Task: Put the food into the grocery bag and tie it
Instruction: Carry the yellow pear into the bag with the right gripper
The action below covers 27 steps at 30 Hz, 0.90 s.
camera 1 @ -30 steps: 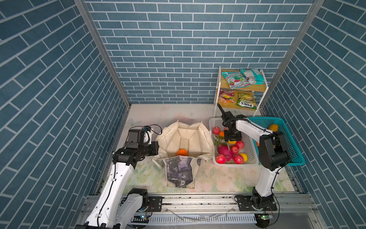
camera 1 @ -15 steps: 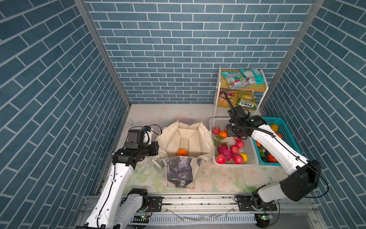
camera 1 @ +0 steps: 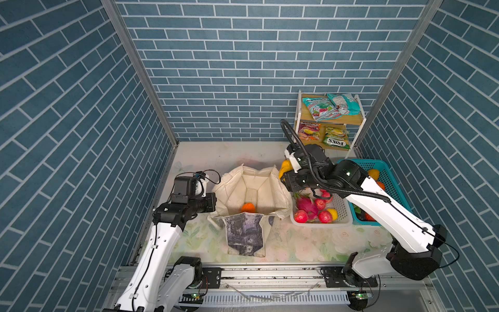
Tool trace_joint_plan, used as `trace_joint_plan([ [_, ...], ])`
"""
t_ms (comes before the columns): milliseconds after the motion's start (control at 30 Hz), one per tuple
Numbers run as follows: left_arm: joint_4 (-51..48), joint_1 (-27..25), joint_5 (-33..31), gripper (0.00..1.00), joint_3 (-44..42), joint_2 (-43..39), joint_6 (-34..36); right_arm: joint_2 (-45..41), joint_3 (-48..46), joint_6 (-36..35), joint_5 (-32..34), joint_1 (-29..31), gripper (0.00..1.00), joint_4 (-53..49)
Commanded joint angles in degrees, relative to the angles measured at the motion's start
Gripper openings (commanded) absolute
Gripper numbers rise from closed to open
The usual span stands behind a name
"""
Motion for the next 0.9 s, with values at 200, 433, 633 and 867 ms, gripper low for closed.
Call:
trace_joint_plan([
  [200,0.6,0.4,-0.2,0.0,-0.7,-0.8,0.3,12.2,7.3,-3.5,-7.5,6.8,0.54,0.5],
  [433,0.7,0.4,-0.1,0.0,-0.7,-0.8,0.3,18.2,9.8,-3.6,-10.3,7.6,0.54,0.5],
  [633,0.7,0.4,0.0,0.0,-0.7,-1.0,0.4,22.3,11.1,-4.0,-11.4,7.6,0.55,-0.3],
  [867,0.7,0.4,0.2,0.0,-0.7,-1.1,0.4,26.2,11.9,-4.5,-12.5,7.3,0.55,-0.5],
])
